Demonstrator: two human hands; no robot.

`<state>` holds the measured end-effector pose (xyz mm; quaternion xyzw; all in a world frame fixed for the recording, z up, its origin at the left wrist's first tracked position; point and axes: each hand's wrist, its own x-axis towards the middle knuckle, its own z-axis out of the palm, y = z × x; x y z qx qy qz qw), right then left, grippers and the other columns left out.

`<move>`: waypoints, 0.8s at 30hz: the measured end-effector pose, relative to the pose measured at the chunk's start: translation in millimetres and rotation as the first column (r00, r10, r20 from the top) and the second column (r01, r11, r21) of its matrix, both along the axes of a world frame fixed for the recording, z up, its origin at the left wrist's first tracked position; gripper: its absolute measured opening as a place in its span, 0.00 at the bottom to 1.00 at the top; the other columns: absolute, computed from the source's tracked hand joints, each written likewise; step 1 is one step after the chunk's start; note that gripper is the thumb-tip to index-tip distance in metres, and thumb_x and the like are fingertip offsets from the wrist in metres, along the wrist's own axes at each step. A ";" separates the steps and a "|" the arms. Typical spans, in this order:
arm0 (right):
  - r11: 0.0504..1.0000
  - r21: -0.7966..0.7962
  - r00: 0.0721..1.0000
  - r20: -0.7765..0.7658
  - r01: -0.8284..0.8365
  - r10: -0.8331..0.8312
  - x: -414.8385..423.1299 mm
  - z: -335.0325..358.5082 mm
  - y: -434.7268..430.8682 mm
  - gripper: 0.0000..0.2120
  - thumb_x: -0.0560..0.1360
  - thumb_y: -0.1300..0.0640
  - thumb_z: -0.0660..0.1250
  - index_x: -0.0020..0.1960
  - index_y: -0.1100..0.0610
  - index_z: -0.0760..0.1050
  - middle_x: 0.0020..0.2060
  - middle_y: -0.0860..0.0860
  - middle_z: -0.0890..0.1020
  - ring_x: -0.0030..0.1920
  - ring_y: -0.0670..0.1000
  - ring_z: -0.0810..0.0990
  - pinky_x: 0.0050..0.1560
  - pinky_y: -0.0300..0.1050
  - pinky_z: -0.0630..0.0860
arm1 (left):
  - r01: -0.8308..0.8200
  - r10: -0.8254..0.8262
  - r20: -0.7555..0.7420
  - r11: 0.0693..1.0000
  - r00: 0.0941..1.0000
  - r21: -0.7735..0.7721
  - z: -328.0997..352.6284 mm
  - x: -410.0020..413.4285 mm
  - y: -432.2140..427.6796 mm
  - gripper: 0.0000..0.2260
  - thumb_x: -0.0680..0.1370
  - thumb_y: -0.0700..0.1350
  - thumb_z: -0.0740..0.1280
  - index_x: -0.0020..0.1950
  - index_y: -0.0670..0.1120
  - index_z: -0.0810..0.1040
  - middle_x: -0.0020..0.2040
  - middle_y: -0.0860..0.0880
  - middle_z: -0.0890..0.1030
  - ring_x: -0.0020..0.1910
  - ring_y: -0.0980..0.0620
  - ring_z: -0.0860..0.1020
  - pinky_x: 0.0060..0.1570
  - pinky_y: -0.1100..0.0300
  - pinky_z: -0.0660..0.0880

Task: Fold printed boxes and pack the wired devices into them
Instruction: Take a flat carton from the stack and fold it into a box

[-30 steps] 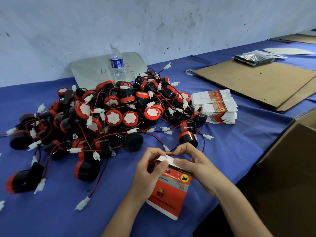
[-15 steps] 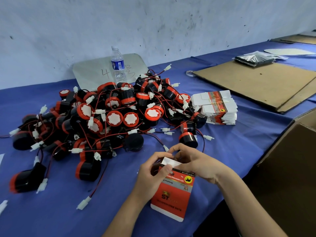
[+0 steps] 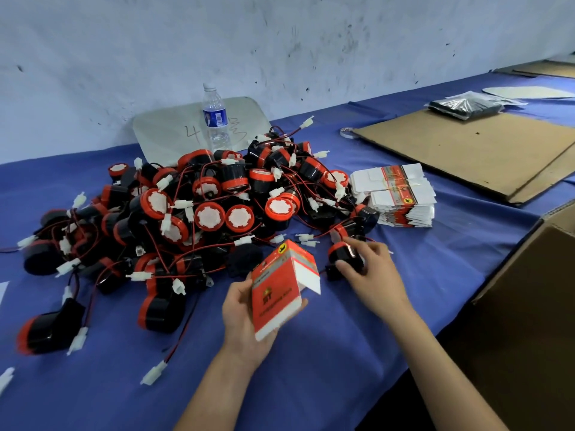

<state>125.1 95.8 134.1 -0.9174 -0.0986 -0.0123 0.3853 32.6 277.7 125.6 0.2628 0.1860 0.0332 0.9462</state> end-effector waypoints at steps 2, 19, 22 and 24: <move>0.987 -0.157 0.999 -0.045 -0.024 0.017 2.0 -8.3 4.6 0.29 0.73 0.42 0.68 0.70 0.31 0.60 0.62 0.47 0.69 0.62 0.52 0.72 0.48 0.50 0.75 | -0.013 0.012 -0.015 0.999 1.000 -0.051 3.3 -0.2 0.2 0.15 0.75 0.46 0.62 0.52 0.39 0.82 0.47 0.40 0.84 0.45 0.42 0.84 0.36 0.47 0.81; 0.684 0.725 0.868 0.286 0.081 -0.407 -66.4 21.3 11.1 0.23 0.64 0.55 0.74 0.54 0.38 0.70 0.51 0.47 0.76 0.49 0.48 0.78 0.47 0.33 0.74 | 0.122 -0.159 -0.072 0.922 0.985 -0.367 12.9 -4.4 1.1 0.16 0.74 0.38 0.61 0.59 0.33 0.77 0.58 0.33 0.79 0.63 0.36 0.73 0.30 0.60 0.80; 0.766 0.643 0.847 0.402 0.011 -0.349 -79.1 17.0 17.3 0.27 0.65 0.60 0.75 0.55 0.38 0.68 0.51 0.45 0.72 0.51 0.46 0.76 0.48 0.33 0.73 | 0.146 -0.166 -0.093 0.971 0.982 -0.189 11.5 -2.5 -3.0 0.17 0.71 0.38 0.65 0.58 0.35 0.78 0.60 0.36 0.79 0.61 0.39 0.76 0.29 0.63 0.80; 0.815 0.580 0.853 0.434 -0.017 -0.291 -82.2 8.9 22.0 0.32 0.65 0.66 0.78 0.57 0.40 0.67 0.53 0.39 0.72 0.51 0.43 0.75 0.49 0.31 0.72 | 0.178 -0.179 -0.120 0.984 0.977 -0.017 8.7 -1.5 -5.2 0.13 0.78 0.41 0.63 0.60 0.40 0.79 0.59 0.39 0.81 0.56 0.39 0.80 0.29 0.63 0.79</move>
